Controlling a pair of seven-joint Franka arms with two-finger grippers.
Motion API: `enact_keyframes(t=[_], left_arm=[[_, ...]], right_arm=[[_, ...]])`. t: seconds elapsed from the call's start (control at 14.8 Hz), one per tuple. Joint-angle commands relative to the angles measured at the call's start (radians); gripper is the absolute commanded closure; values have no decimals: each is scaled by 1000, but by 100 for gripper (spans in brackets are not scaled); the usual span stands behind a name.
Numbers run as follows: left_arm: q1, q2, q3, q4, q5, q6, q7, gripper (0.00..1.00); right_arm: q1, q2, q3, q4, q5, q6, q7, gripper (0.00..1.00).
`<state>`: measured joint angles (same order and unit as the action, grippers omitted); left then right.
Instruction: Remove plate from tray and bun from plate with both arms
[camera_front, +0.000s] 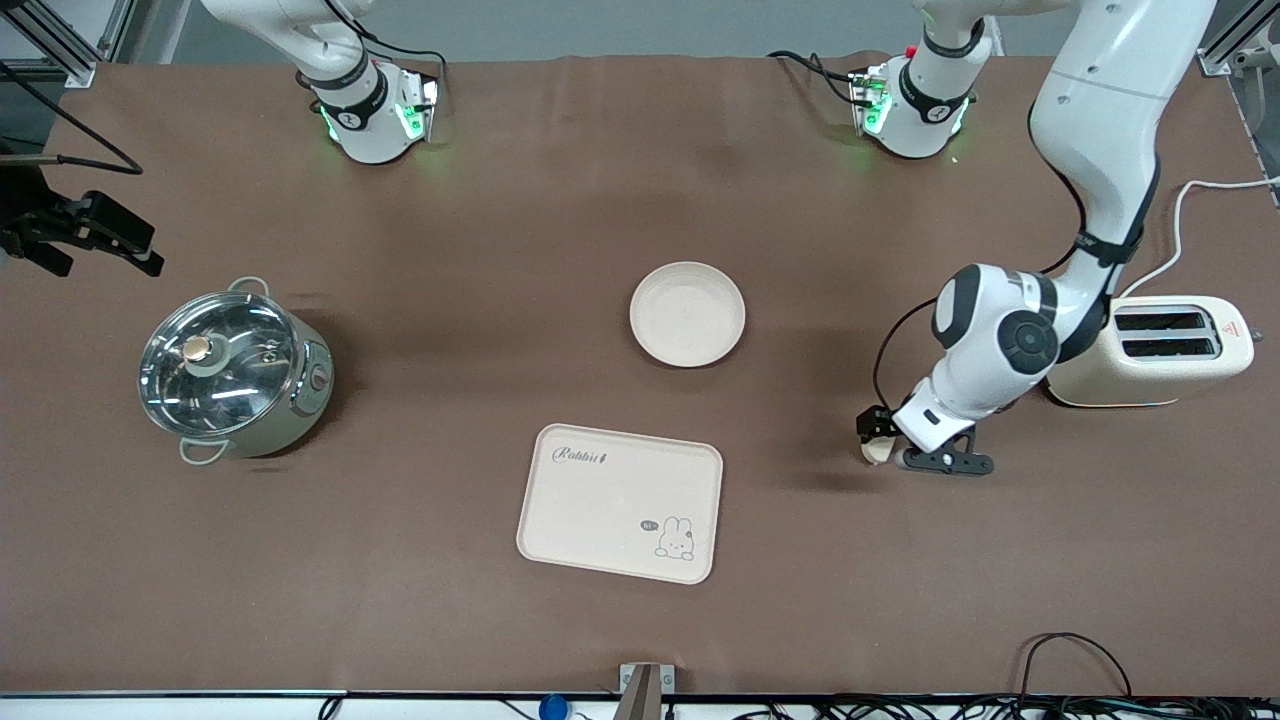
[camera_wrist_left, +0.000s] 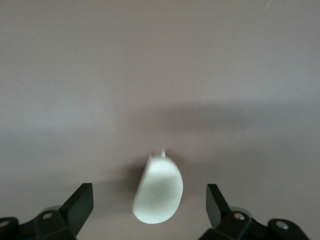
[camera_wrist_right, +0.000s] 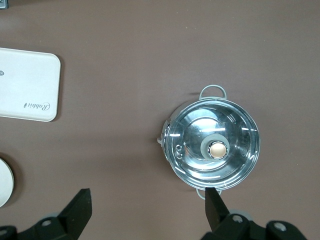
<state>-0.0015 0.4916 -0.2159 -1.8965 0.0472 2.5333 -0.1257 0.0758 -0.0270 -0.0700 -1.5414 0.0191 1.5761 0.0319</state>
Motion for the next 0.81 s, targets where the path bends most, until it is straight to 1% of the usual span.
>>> enact_keyframes(t=[0.0, 0.2, 0.27, 0.34, 0.47, 0.61, 0.68, 0.75], left_arm=[[3, -155, 4, 187, 13, -357, -43, 0], [5, -221, 1, 469, -1, -785, -103, 0], [6, -231, 1, 526, -7, -879, -103, 0], [8, -260, 3, 542, -9, -939, -103, 0], [11, -333, 4, 542, -10, -956, -104, 0], [23, -349, 6, 542, -13, -967, -100, 0], [52, -349, 3, 540, -6, -967, -75, 0], [54, -343, -5, 545, -9, -967, -72, 0]], right_arm=[[-11, -14, 9, -13, -8, -2, -6, 0], [-13, -14, 9, -14, -8, -2, -6, 0], [-13, -14, 9, -14, -8, -2, -6, 0], [-13, -14, 9, -14, -8, -2, -6, 0], [-14, -14, 9, -14, -8, -2, -6, 0], [-14, -14, 9, -14, -8, -2, -6, 0], [-14, -14, 9, -14, -8, -2, -6, 0], [-14, -14, 9, -14, -8, -2, -6, 0]])
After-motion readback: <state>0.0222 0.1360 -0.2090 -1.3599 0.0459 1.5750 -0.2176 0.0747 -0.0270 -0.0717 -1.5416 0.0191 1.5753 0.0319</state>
